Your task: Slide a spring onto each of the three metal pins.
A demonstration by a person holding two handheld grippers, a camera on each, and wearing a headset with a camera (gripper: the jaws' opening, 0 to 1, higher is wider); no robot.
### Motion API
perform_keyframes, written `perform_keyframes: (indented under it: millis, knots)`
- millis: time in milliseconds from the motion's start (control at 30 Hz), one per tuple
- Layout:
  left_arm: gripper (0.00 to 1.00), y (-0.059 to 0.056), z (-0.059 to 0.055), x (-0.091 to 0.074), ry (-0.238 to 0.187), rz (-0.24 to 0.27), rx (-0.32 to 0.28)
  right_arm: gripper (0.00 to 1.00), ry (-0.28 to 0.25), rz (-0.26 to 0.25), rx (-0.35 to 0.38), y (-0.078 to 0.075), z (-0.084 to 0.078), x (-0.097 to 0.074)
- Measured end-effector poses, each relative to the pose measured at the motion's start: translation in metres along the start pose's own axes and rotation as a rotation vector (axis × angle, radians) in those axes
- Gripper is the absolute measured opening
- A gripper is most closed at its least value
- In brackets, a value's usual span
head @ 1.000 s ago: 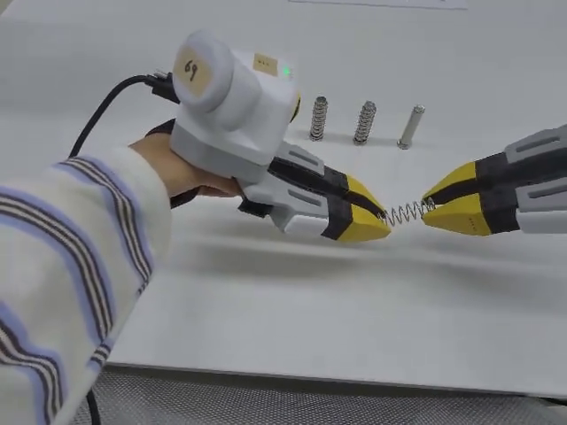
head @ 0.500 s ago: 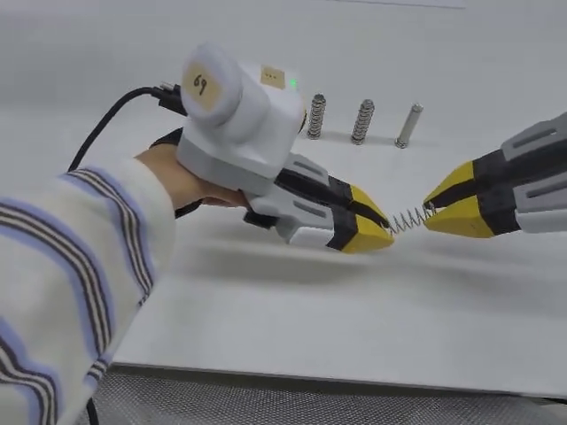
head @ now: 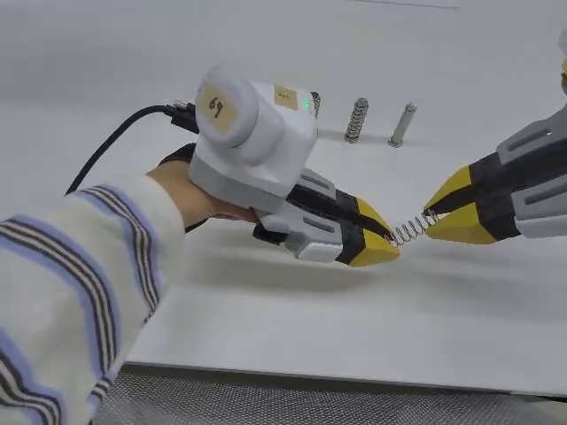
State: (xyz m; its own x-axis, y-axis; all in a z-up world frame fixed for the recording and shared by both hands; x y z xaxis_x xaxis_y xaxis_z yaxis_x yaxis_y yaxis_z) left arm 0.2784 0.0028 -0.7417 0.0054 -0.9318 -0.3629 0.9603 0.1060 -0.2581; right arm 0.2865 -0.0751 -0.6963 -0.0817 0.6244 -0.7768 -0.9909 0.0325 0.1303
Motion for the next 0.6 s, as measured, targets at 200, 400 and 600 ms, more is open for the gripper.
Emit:
perform_keyframes:
  millis: [200, 400, 600]
  knots:
    - [0.02, -0.002, 0.001, 0.007, -0.025, -0.001, 0.032, 0.08, 0.021, 0.000, -0.012, 0.001, -0.001, -0.005]
    - [0.02, -0.003, 0.003, 0.019, -0.036, -0.005, 0.053, 0.08, 0.051, -0.011, -0.024, 0.004, -0.004, -0.010]
    - [0.02, -0.005, 0.003, 0.027, -0.037, 0.003, 0.064, 0.08, 0.081, -0.014, -0.038, 0.007, -0.005, -0.011]
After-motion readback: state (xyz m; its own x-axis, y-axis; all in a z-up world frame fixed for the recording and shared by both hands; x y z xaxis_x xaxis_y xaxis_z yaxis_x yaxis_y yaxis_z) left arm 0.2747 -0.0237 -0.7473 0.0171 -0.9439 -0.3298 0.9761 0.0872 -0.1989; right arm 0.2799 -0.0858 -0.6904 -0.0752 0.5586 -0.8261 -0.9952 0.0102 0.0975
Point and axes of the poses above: the centre of the closed fingertips' face, and the gripper's own axes: x roughly forward along the fingers, y roughly to its left, z roughly out of its top, the point moved 5 cm from there along -x, roughly backward along the fingers
